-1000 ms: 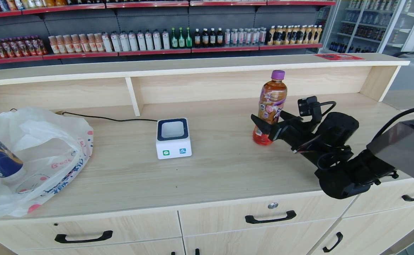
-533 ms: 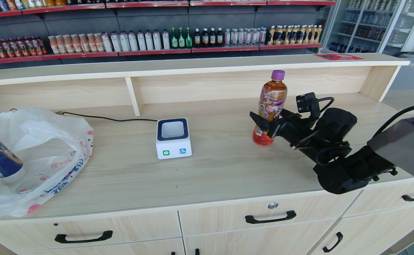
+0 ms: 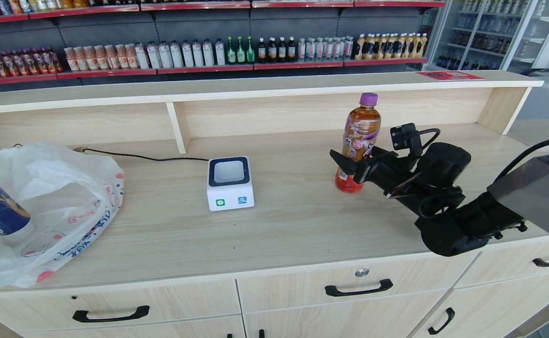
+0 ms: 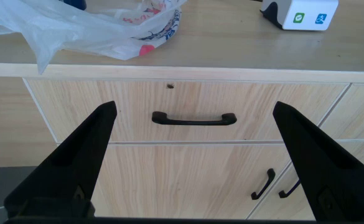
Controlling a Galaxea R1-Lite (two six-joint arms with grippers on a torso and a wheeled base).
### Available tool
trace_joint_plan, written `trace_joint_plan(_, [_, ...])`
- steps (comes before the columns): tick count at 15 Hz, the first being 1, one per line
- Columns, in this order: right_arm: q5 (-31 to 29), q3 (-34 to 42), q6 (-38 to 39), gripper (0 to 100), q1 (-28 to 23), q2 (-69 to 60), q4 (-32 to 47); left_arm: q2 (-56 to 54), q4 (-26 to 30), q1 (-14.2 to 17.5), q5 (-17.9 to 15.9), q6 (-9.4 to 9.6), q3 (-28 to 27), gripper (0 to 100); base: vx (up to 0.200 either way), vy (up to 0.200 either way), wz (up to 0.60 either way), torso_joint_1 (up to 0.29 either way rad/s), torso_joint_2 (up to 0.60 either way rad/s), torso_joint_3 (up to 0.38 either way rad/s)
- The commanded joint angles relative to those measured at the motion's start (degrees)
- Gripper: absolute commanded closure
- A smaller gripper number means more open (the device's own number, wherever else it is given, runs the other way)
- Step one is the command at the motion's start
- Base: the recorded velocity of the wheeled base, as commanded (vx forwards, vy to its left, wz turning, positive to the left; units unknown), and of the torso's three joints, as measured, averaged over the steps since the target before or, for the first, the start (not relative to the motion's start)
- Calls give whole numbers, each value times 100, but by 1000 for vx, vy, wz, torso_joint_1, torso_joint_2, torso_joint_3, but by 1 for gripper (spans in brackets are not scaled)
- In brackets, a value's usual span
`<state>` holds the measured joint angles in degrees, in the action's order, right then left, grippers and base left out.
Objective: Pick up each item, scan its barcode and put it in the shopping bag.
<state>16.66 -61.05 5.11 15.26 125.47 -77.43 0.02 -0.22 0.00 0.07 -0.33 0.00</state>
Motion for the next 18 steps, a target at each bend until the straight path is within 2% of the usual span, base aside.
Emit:
trace_joint_plan(1, [3,-30,-1,0,3,-22,0,-2,-4,0,1,-2,0,0,0,0,0,0,0,0])
trace_joint_plan(18, [197,-531,-142,0,-85,-5,712,-2,-4,0,1,7,0,0,0,0,0,0,0,0])
